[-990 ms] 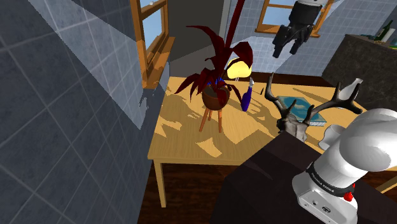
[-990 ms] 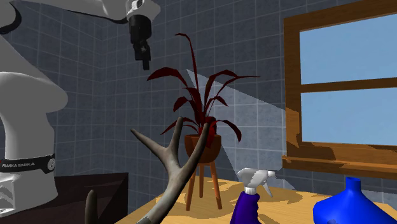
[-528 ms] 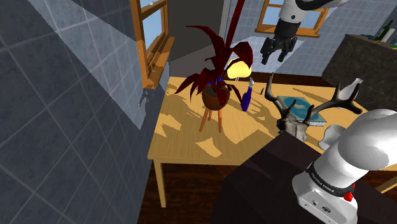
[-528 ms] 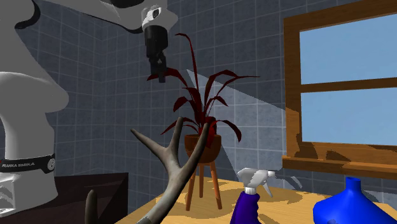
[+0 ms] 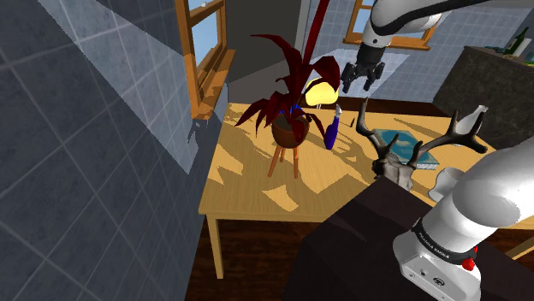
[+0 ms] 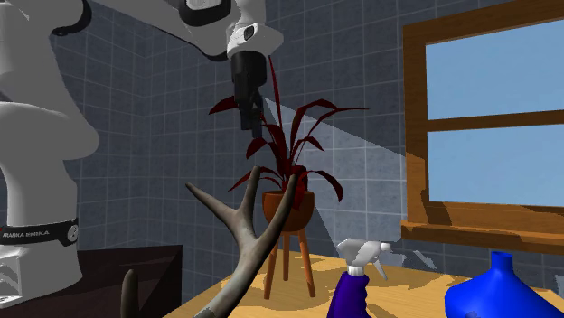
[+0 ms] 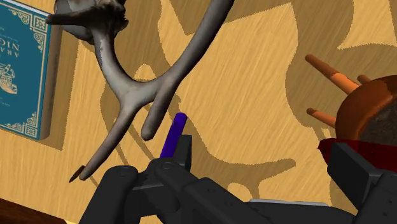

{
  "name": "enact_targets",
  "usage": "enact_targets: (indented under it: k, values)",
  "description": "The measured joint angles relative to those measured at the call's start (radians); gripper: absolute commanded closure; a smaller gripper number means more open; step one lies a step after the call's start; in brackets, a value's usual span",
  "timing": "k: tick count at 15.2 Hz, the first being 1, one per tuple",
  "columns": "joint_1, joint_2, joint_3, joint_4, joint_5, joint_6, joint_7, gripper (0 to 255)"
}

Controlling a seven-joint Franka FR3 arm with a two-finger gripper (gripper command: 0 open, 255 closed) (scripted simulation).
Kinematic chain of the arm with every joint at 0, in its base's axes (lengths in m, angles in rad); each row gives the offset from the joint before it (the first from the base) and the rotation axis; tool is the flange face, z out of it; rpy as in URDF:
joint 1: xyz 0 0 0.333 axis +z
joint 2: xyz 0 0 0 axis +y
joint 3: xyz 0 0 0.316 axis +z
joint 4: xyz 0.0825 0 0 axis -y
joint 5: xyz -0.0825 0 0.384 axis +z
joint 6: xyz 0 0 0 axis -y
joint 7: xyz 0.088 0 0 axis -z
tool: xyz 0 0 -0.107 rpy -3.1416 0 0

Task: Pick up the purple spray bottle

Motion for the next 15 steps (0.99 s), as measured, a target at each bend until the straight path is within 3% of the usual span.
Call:
enact_targets:
  k: [7,15]
  values:
    - [-0.028,0.259,-0.065,0.117,0.057,0.131,-0.047,0]
    - [-0.085,0.548,-0.101,0.313,0.165,0.201,-0.112,0]
